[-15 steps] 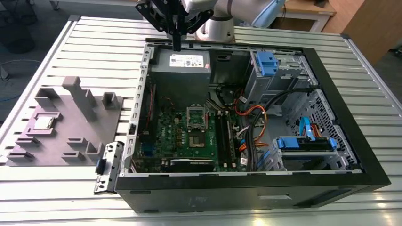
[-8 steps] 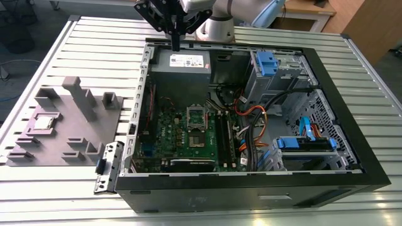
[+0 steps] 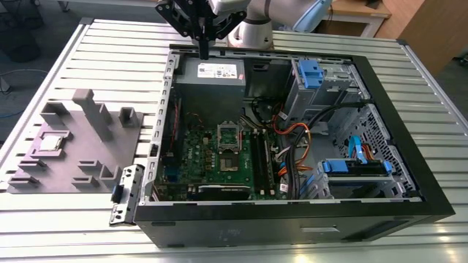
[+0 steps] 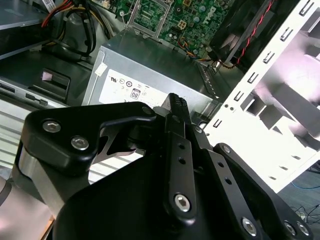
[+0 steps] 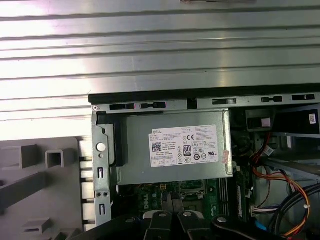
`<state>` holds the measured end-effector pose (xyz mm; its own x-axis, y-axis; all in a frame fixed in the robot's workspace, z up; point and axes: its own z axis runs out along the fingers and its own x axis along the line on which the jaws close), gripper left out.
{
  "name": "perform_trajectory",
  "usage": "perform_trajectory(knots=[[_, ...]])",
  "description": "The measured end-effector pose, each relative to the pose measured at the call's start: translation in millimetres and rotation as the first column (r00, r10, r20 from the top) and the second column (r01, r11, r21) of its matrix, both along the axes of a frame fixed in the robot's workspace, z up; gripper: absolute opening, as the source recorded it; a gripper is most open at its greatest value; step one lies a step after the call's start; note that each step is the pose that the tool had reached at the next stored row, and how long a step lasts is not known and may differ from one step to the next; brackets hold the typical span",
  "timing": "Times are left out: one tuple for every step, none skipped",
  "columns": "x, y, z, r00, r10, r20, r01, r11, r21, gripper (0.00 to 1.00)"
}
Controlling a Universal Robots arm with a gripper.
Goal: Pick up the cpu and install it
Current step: 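Reach for the cpu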
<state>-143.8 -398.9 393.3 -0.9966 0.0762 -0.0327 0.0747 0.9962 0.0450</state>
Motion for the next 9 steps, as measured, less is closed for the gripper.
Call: perform_trajectory(knots=[[-0.4, 0.0, 0.0, 1.0000, 0.000, 0.0000, 0.000, 1.0000, 0.0000, 0.11], [-0.9, 0.0, 0.0, 1.0000, 0.000, 0.0000, 0.000, 1.0000, 0.0000, 0.11], [-1.5, 0.0, 0.0, 1.0000, 0.000, 0.0000, 0.000, 1.0000, 0.0000, 0.11], [-2.2, 0.0, 0.0, 1.0000, 0.000, 0.0000, 0.000, 1.0000, -0.0001, 0.11], [-2.9, 0.0, 0.0, 1.0000, 0.000, 0.0000, 0.000, 1.0000, 0.0000, 0.11], [-3.7, 0.0, 0.0, 1.0000, 0.000, 0.0001, 0.000, 1.0000, 0.0001, 0.11], [-4.7, 0.0, 0.0, 1.0000, 0.000, 0.0000, 0.000, 1.0000, 0.0000, 0.11], [-5.7, 0.0, 0.0, 1.0000, 0.000, 0.0001, 0.000, 1.0000, 0.0000, 0.11], [-6.9, 0.0, 0.0, 1.0000, 0.000, 0.0001, 0.000, 1.0000, 0.0000, 0.11]])
